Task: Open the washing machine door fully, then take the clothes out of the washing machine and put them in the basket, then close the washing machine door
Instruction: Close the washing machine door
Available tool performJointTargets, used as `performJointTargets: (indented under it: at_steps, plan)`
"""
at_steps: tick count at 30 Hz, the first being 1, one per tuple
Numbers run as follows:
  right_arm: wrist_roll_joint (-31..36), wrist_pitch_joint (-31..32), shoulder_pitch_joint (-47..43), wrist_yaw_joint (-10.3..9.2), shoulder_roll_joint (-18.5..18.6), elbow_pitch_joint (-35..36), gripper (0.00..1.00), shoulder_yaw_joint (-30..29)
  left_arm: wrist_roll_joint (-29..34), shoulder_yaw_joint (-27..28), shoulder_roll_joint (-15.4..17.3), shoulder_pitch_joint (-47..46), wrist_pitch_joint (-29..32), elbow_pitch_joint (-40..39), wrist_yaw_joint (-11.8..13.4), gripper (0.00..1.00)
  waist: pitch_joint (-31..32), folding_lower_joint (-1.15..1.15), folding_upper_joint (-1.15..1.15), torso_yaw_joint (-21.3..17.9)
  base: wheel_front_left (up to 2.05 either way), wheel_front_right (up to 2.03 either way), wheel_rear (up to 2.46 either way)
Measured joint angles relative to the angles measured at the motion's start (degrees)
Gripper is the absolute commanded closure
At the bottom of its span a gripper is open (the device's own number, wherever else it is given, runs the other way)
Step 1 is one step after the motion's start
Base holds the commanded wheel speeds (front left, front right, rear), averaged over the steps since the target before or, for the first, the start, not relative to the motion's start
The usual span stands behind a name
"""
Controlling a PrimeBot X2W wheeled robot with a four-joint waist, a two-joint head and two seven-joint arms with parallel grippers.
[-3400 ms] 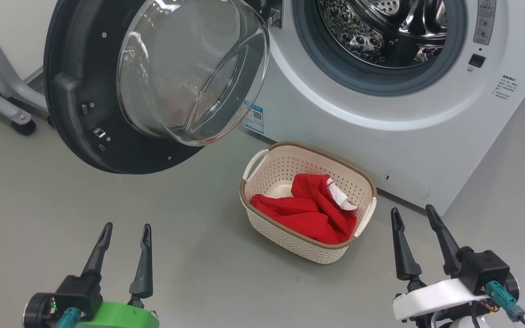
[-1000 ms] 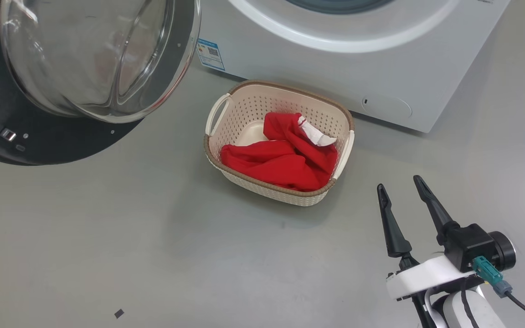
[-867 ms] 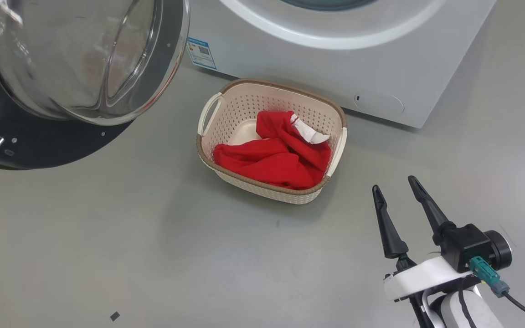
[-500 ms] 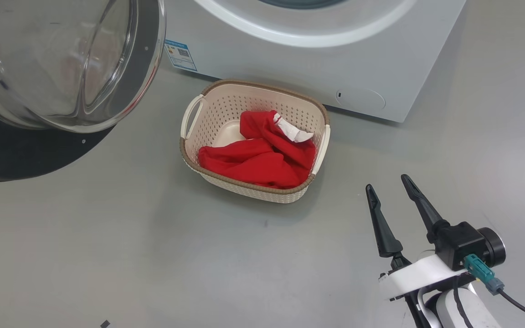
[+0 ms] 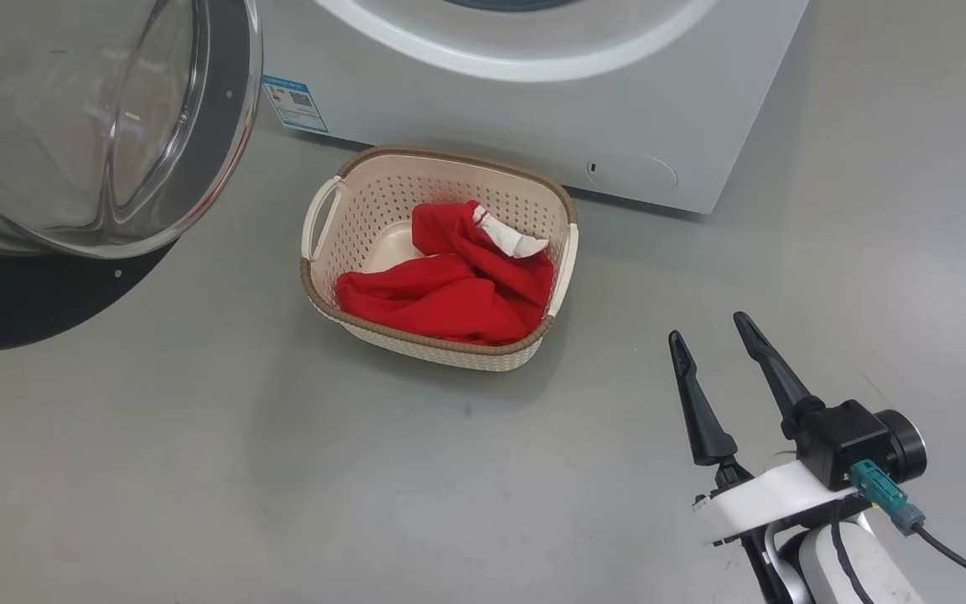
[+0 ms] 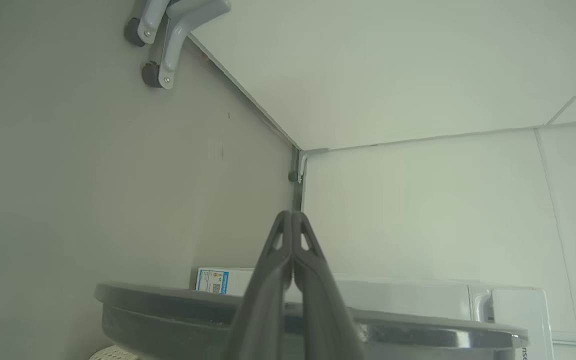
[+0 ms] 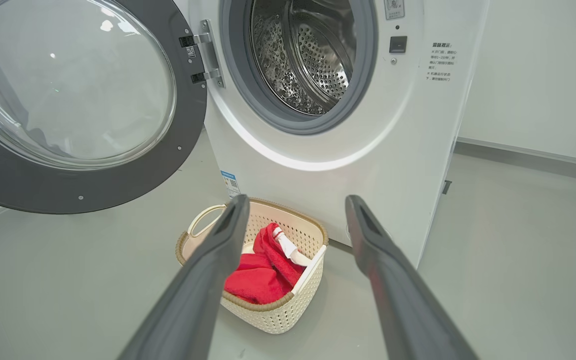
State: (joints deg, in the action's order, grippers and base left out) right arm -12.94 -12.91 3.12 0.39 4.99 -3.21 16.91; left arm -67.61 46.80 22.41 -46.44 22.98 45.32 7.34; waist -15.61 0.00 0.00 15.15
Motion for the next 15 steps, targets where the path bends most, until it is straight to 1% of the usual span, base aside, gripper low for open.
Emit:
performJointTargets:
  at_steps: [3, 8, 15]
  plan:
    - [-0.01, 0.0, 0.0, -0.04, -0.04, -0.03, 0.0, -0.14, 0.14, 0.69, 0.02, -2.1, 0.51, 3.11, 0.01, 1.0, -0.09, 0.0, 0.0, -0.34, 0.0, 0.0, 0.0]
    - [-0.01, -0.01, 0.01, -0.05, -0.1, -0.07, 0.0, -0.16, 1.6, -0.68, 0.41, -5.27, 1.55, 5.33, 0.0, 1.0, -0.19, 0.0, 0.0, -0.63, 0.0, 0.0, 0.0]
    - [-0.01, -0.08, 0.02, -0.1, -0.16, -0.24, 0.0, -0.16, 2.16, -1.57, 1.38, -7.23, 3.34, 8.61, 0.0, 1.0, -0.15, 0.0, 0.0, -0.94, 0.0, 0.0, 0.0]
